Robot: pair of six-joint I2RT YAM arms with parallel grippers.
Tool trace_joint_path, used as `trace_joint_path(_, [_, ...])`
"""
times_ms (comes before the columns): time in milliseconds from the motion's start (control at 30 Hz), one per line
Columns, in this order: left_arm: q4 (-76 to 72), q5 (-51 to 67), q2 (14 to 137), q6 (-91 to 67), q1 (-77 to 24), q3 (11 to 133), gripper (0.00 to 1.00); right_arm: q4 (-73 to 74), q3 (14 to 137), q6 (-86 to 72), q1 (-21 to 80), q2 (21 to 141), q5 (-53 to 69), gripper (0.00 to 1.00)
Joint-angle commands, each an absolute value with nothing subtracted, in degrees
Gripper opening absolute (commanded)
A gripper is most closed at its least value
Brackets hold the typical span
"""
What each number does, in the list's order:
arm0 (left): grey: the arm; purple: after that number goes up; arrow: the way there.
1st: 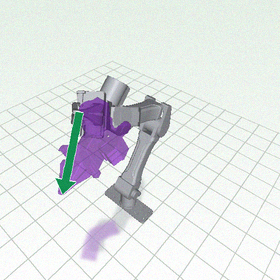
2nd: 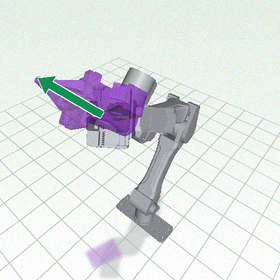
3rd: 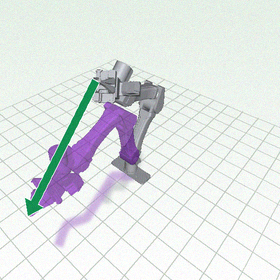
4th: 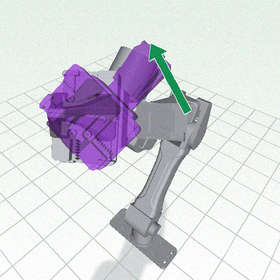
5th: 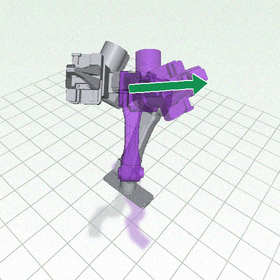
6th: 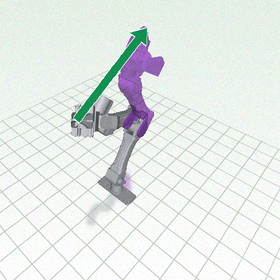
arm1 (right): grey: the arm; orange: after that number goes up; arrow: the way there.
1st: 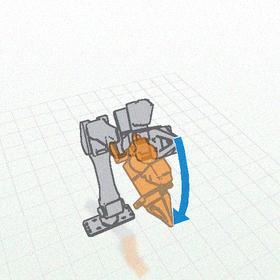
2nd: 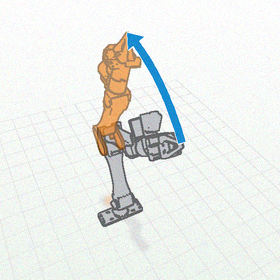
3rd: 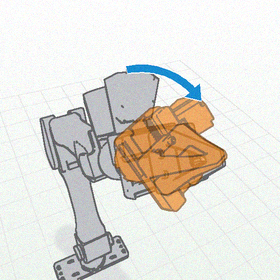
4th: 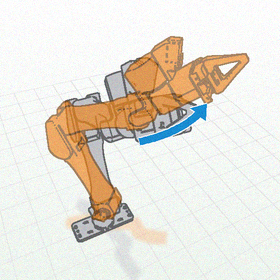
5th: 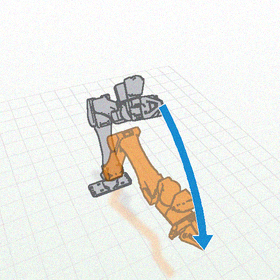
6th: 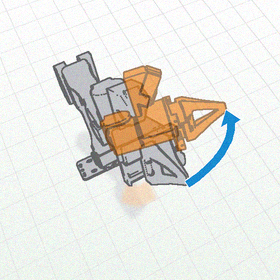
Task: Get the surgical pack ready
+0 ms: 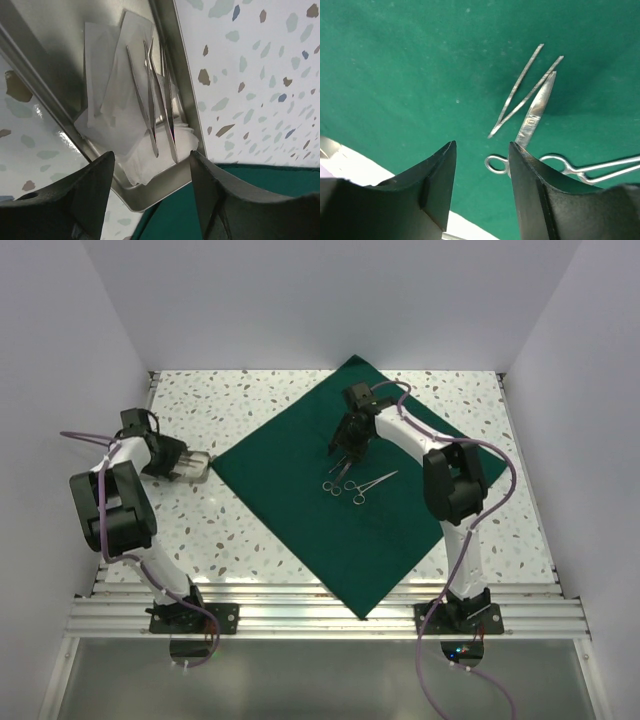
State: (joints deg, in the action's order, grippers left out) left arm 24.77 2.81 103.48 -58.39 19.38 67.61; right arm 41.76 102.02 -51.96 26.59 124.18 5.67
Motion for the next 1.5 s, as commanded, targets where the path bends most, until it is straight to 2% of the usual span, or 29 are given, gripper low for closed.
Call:
trace_joint_path(0, [22.41,5.09,98.09,-54.41,19.60,64.87,0.66,42.97,105.47,-56.60,27.16,124.98,0.18,0.47])
trace_joint_path(233, [22.24,6.51,91.86,-52.12,16.88,61.52,0.66,45.17,107.57,-58.27,27.77,127.79,-2.55,0.46])
trace_joint_path(633, [25.22,5.80,91.32,-51.59,10.38,68.12,0.68,45.44,109.95,-58.71,27.77,132.10,-4.22,0.43])
trace_joint_path(867, [22.86,10.63,90.79,-50.80,6.16,66.98,0.67,47.02,112.15,-58.54,27.77,133.77,-4.40,0.31])
trace_joint_path(967, [21.97,13.96,90.97,-49.40,4.67,67.15,0.67,47.28,112.32,-58.10,27.77,133.77,-4.22,0.17])
trace_joint_path(1000, [21.02,15.45,90.97,-48.52,4.31,67.06,0.67,47.20,112.41,-57.49,27.77,133.68,-3.87,0.07])
trace_joint_path(1033, [20.40,18.25,90.97,-46.95,4.05,66.89,0.67,47.11,112.41,-57.05,27.77,133.25,-2.82,0.01])
trace_joint_path(1067, [19.61,19.85,90.97,-46.24,3.52,66.54,0.68,46.76,112.59,-56.61,27.77,132.89,-2.20,0.00])
trace_joint_path(1200, [15.40,26.53,90.62,-42.81,1.50,66.01,0.74,46.14,111.80,-51.43,27.86,127.63,-0.88,0.00])
trace_joint_path(1333, [8.71,38.46,89.65,-40.08,-1.75,64.34,0.75,41.76,107.94,-43.35,27.60,118.67,4.73,0.00])
trace_joint_path(1433, [6.77,43.40,88.77,-38.85,-5.79,63.99,0.74,39.04,103.03,-37.10,27.25,111.64,14.65,0.00])
trace_joint_path(1467, [6.33,44.46,88.42,-38.67,-7.89,63.55,0.74,34.41,100.75,-36.22,27.16,109.79,22.25,0.00])
